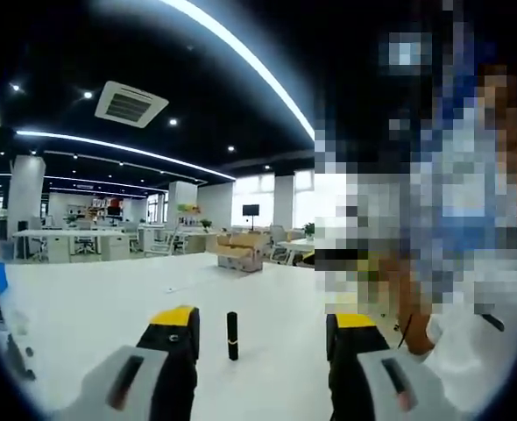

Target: Unscrew the lipstick cap, remove the lipstick, and put the cap back on the lipstick

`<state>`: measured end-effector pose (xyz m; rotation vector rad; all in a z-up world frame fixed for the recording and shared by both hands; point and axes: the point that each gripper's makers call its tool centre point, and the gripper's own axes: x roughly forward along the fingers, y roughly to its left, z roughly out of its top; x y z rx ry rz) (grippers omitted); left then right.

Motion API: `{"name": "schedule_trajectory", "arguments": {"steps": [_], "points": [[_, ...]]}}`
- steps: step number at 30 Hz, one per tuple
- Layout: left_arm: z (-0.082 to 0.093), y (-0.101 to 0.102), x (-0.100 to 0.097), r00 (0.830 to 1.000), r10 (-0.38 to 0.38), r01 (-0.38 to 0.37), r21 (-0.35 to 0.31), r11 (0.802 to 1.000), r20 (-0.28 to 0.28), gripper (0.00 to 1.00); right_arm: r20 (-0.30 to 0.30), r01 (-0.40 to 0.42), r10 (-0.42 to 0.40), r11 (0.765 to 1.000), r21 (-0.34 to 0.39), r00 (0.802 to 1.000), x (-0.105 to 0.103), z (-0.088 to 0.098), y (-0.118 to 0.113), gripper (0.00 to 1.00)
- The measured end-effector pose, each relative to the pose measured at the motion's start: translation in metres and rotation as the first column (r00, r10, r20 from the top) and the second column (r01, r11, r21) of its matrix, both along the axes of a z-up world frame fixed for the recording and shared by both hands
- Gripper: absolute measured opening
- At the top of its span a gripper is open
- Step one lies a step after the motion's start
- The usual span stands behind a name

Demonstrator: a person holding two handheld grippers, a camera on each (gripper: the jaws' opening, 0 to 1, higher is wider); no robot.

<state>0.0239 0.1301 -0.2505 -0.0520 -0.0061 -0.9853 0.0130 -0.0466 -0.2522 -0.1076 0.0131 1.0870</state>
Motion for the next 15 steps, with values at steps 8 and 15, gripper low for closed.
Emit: {"name": "schedule_trajectory", "arguments": {"steps": [8, 15], "points": [[-0.0004, -0.0022, 0.0012, 1.000, -0.006, 0.006, -0.013, 1.000, -0.013, 0.59, 0.008, 0.011, -0.011, 1.000, 0.003, 1.000, -0.0019, 0.0028, -0.0043, 0.54], [-0.0008, -0.0039, 0.0007, 1.000, -0.009, 0.009, -0.010, 1.000, -0.015, 0.59, 0.019, 0.010, -0.009, 1.000, -0.002, 1.000, -0.0062, 0.0042, -0.0039, 0.54]]}}
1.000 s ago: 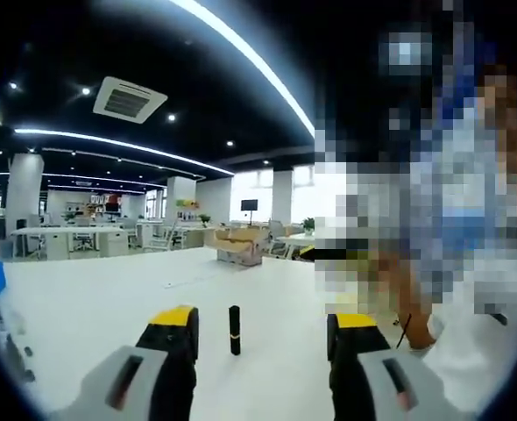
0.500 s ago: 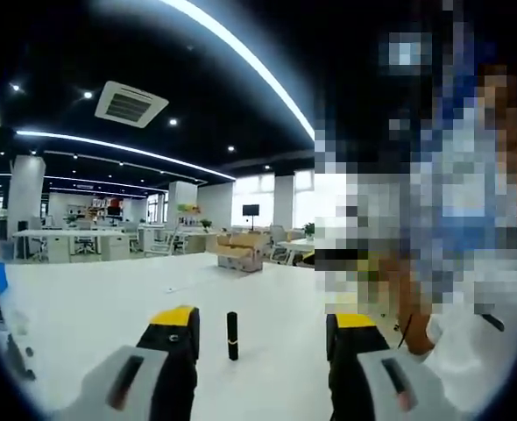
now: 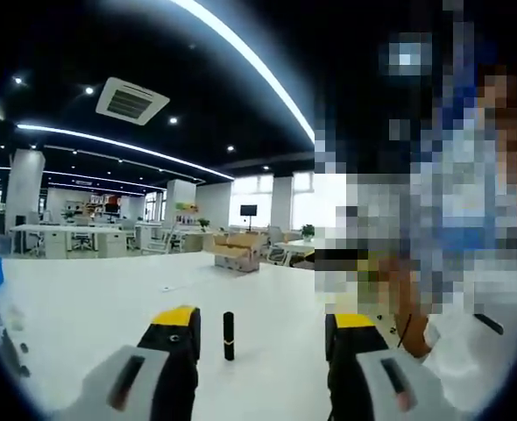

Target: Unscrew the lipstick cap, remove the lipstick, and put the cap back on the lipstick

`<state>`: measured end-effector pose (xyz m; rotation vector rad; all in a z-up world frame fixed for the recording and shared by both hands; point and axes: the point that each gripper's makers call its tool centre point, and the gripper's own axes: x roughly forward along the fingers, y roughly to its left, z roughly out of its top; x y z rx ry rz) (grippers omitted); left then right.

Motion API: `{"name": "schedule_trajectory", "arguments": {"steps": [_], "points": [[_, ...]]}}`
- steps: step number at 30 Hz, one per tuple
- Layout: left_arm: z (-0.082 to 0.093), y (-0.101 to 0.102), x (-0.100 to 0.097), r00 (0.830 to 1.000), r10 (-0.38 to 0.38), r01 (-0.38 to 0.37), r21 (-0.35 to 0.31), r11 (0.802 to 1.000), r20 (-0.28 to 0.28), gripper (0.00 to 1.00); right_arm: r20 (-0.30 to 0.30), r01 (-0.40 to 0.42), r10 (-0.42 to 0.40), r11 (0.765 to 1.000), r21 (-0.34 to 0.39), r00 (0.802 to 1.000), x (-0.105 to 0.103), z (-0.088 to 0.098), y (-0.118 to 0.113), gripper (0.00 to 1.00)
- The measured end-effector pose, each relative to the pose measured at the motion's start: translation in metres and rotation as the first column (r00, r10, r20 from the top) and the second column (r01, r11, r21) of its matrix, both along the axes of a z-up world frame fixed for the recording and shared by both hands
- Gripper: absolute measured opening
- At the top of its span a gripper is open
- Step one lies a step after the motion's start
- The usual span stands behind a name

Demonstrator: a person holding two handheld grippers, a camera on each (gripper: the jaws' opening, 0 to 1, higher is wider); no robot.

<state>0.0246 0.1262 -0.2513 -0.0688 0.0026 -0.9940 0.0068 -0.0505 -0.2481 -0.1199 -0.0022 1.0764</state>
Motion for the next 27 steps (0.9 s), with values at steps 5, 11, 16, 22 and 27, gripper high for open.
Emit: {"name": "schedule_trajectory", "arguments": {"steps": [5, 11, 16, 22, 27], "points": [[-0.0005, 0.0009, 0.0000, 1.000, 0.001, -0.001, 0.003, 1.000, -0.001, 0.59, -0.004, 0.001, -0.001, 1.000, -0.011, 1.000, 0.0010, -0.0025, 0.0011, 0.54], [-0.0002, 0.0007, -0.0011, 1.000, 0.001, -0.001, 0.005, 1.000, -0.001, 0.59, 0.001, -0.005, 0.005, 1.000, -0.010, 1.000, -0.0012, -0.0009, 0.0007, 0.54], [0.0004, 0.0006, -0.0012, 1.000, 0.001, -0.001, -0.001, 1.000, -0.001, 0.59, -0.001, -0.005, 0.005, 1.000, -0.003, 1.000, -0.0021, 0.0003, 0.0004, 0.54], [0.0008, 0.0007, -0.0014, 1.000, 0.005, -0.005, 0.001, 1.000, 0.003, 0.58, 0.001, -0.008, 0.008, 1.000, -0.006, 1.000, -0.0026, 0.0005, 0.0003, 0.54], [0.0002, -0.0005, -0.0017, 1.000, 0.000, 0.000, 0.001, 1.000, 0.003, 0.58, 0.005, -0.005, 0.005, 1.000, -0.005, 1.000, -0.0028, 0.0013, -0.0006, 0.54]]}}
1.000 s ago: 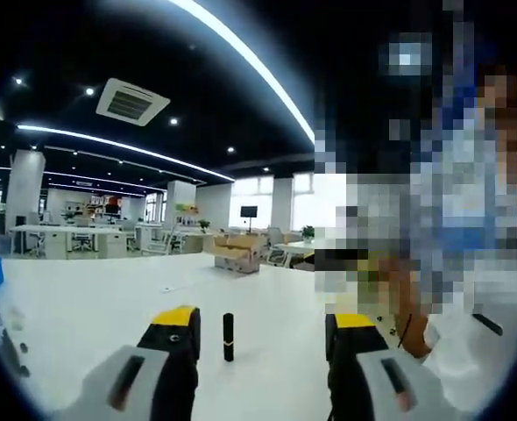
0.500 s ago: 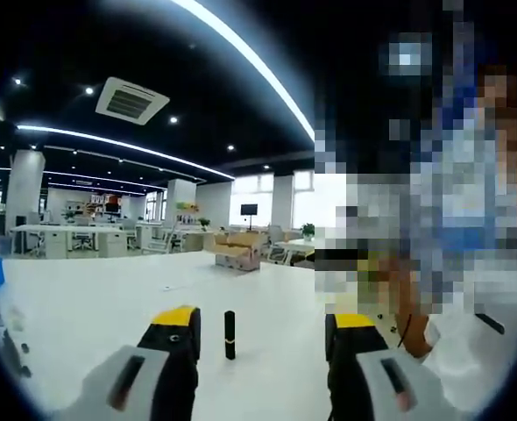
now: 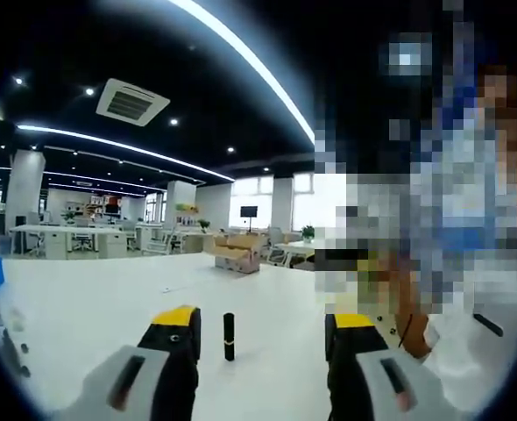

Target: Unscrew the lipstick cap, remove the lipstick, and put the cap back on the lipstick

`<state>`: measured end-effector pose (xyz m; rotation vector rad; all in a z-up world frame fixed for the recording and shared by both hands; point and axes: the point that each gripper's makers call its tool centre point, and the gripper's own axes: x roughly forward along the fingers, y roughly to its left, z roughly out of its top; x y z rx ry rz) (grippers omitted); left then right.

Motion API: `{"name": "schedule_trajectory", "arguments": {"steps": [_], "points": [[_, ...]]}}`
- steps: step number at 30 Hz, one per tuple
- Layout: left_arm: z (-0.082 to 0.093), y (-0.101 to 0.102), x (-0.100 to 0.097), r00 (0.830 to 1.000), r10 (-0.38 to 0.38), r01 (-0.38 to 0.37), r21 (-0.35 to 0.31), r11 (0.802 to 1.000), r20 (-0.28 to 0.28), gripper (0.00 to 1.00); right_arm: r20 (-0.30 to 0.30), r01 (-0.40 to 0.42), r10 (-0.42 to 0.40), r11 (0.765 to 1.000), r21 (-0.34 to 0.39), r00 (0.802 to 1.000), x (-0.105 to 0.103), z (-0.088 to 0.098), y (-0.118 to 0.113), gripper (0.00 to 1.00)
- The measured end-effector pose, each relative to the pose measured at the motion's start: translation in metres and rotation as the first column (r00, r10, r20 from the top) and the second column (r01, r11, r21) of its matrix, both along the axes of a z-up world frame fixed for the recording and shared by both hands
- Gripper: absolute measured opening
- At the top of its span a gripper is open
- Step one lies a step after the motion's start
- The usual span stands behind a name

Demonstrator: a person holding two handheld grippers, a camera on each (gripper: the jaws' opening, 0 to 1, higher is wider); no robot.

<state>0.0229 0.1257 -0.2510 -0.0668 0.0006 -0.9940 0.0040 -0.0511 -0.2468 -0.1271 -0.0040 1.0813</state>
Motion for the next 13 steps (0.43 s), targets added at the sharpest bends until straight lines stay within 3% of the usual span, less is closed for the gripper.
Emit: {"name": "schedule_trajectory", "arguments": {"steps": [13], "points": [[0.000, 0.001, -0.001, 1.000, 0.005, -0.005, 0.003, 1.000, 0.005, 0.58, 0.034, 0.031, -0.032, 0.999, 0.017, 0.999, -0.002, 0.011, -0.007, 0.53]]}}
